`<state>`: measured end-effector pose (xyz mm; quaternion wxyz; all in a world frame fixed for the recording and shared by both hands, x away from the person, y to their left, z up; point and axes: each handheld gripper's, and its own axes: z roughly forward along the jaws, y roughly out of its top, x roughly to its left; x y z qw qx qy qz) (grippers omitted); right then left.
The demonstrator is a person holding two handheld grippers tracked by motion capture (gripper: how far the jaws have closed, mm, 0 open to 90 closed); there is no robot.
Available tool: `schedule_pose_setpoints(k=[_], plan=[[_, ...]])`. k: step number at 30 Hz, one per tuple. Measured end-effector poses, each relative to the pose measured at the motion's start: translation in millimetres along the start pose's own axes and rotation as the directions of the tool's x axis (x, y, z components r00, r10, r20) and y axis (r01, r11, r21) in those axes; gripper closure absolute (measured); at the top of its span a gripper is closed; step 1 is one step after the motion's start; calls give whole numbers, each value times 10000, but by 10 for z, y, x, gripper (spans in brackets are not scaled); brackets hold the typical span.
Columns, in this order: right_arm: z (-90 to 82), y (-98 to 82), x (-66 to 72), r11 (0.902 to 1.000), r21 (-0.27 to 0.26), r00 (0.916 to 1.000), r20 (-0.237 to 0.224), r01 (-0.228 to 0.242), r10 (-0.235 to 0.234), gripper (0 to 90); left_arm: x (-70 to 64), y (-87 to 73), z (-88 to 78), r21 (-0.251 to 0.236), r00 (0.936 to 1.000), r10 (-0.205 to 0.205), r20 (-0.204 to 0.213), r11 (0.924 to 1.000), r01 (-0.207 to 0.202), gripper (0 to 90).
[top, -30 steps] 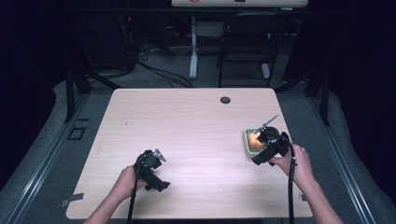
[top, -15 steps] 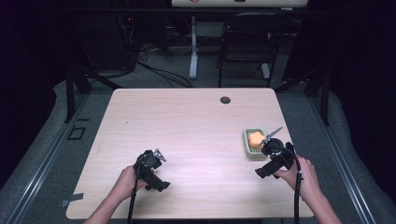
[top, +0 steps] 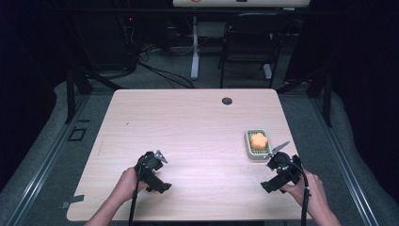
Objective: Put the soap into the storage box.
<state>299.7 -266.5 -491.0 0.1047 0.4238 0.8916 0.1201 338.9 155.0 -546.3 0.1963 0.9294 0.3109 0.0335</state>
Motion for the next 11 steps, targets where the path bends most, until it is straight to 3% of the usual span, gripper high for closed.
schedule_pose_setpoints(k=[5, 9, 11], plan=[[100, -117, 38, 9997, 101, 9995, -196, -234, 236, 0, 4, 0, -5, -13, 10000, 38, -27, 10000, -38, 0], [186, -144, 56, 9974, 719, 9999, 97, -32, 25, 0, 0, 1, -9, -30, 10000, 31, -34, 10000, -31, 0], [202, -142, 52, 9978, 664, 9999, 97, -94, 88, 0, -2, 3, -7, -18, 10000, 41, -10, 10000, -41, 0]])
